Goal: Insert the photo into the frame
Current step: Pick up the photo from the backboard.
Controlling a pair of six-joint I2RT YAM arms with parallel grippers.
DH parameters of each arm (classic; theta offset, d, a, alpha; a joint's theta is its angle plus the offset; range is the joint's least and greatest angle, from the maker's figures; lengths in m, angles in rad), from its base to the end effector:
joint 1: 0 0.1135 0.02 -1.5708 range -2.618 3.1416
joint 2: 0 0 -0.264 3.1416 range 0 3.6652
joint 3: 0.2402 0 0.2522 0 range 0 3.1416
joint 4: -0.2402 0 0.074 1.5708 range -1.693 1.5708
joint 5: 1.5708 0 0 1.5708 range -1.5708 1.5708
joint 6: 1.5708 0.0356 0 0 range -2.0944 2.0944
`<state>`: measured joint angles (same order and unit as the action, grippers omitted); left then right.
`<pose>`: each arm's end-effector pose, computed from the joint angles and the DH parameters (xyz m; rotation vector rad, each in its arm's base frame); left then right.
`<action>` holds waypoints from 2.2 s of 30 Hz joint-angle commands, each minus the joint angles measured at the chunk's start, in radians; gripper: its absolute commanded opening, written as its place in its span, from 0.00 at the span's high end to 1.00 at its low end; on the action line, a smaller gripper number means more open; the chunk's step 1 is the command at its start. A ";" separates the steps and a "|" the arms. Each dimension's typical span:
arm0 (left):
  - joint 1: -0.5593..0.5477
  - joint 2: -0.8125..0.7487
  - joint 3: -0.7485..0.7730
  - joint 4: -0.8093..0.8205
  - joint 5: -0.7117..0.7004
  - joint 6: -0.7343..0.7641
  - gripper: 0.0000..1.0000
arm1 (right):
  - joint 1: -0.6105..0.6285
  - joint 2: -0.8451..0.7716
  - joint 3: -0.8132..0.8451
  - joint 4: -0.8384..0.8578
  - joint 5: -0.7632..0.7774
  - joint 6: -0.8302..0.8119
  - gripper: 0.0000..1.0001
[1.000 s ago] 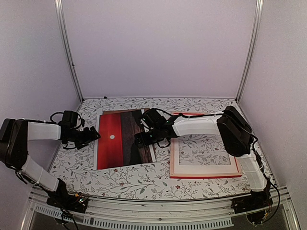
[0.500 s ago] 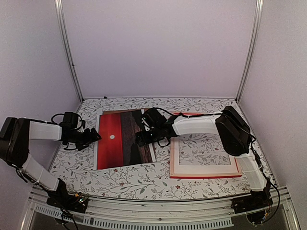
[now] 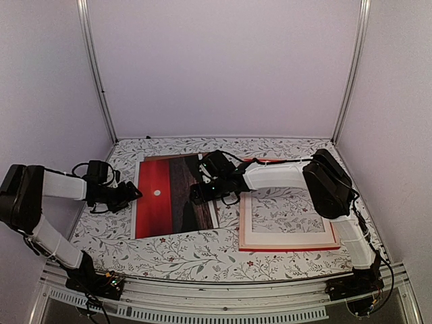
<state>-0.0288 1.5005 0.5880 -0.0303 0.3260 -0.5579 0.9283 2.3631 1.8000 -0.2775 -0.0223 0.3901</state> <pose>0.2616 -0.0189 0.1326 -0.5372 2.5058 -0.6432 0.3111 0.4170 0.1372 -0.6775 2.4165 0.6097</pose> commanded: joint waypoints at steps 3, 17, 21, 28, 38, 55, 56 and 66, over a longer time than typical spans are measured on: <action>0.028 0.022 -0.033 0.064 0.076 -0.022 0.19 | 0.006 0.049 0.006 0.004 -0.071 0.029 0.09; 0.121 0.051 -0.091 0.170 0.216 -0.074 0.22 | 0.006 0.057 0.007 0.032 -0.125 0.026 0.09; 0.131 0.061 -0.095 0.190 0.249 -0.085 0.23 | 0.007 0.059 0.006 0.030 -0.124 0.021 0.10; 0.150 0.015 -0.117 0.249 0.331 -0.127 0.30 | 0.006 0.061 0.007 0.019 -0.116 0.014 0.10; 0.152 -0.102 -0.097 0.240 0.380 -0.130 0.40 | 0.007 0.065 0.007 0.012 -0.110 0.012 0.10; 0.141 -0.071 -0.053 0.192 0.388 -0.118 0.57 | 0.006 0.061 0.006 0.003 -0.100 0.009 0.09; 0.137 -0.066 -0.052 0.191 0.385 -0.116 0.59 | 0.006 0.061 0.006 0.003 -0.100 0.010 0.10; 0.093 -0.036 -0.009 0.132 0.342 -0.083 0.74 | 0.006 0.058 0.006 -0.003 -0.094 0.004 0.10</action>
<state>0.0853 1.4540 0.5446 0.1406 0.6949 -0.6724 0.9283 2.3783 1.8034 -0.2222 -0.1070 0.3996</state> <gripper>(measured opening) 0.271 0.904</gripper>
